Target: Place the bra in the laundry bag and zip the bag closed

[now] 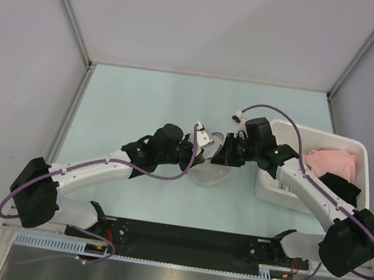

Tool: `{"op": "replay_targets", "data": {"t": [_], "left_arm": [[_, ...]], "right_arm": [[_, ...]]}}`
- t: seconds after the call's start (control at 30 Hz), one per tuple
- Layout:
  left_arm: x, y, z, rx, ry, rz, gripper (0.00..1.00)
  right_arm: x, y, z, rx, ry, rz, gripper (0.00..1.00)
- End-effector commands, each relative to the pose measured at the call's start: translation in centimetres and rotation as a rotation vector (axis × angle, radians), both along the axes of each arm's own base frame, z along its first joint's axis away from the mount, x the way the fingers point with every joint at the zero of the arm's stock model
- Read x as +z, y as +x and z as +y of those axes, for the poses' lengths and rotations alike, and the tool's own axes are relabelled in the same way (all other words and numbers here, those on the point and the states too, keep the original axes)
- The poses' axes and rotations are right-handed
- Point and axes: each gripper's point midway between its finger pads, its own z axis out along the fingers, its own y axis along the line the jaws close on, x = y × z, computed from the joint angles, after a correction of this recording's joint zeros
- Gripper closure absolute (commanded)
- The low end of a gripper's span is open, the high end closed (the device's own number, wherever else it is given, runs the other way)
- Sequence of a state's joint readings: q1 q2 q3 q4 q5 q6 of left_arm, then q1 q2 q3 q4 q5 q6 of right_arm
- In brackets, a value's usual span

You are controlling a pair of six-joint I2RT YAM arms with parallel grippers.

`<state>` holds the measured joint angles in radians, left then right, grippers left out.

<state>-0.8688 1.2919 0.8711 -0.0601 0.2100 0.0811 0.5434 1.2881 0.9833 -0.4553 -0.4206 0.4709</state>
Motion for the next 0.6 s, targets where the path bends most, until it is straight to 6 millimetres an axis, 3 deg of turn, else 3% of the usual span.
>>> {"op": "replay_targets", "data": {"t": [0.0,0.1,0.27,0.37,0.43,0.47,0.53,0.57], "left_arm": [[-1.9,0.4,1.7,0.02,0.108,-0.01,1.0],[-1.8,1.1,2.1,0.051,0.118,-0.045,1.0],[-1.3,2.7,2.6,0.094,0.125,-0.144,1.0],[0.1,3.8,1.7,0.108,0.087,-0.242,1.0],[-0.5,4.2,1.7,0.115,0.102,-0.301,1.0],[0.3,4.2,0.7,0.098,0.08,-0.367,1.0],[-0.7,4.6,0.4,0.118,0.103,-0.4,0.99],[-0.1,4.6,-0.5,0.116,0.077,-0.441,0.99]], "right_arm": [[-1.6,3.7,-5.9,-0.163,-0.246,-0.078,1.0],[-1.7,4.4,-6.7,-0.182,-0.276,-0.091,1.0],[-2.5,3.7,-6.3,-0.14,-0.272,-0.049,1.0],[-1.1,2.6,-4.8,-0.081,-0.189,-0.02,1.0],[0.3,1.8,-3.5,-0.048,-0.114,0.021,1.0],[0.7,1.4,-3.3,-0.04,-0.1,0.043,1.0],[1.8,0.7,-2.4,-0.034,-0.032,0.082,1.0],[2.1,0.5,-2.2,-0.031,-0.012,0.09,1.0]]}}
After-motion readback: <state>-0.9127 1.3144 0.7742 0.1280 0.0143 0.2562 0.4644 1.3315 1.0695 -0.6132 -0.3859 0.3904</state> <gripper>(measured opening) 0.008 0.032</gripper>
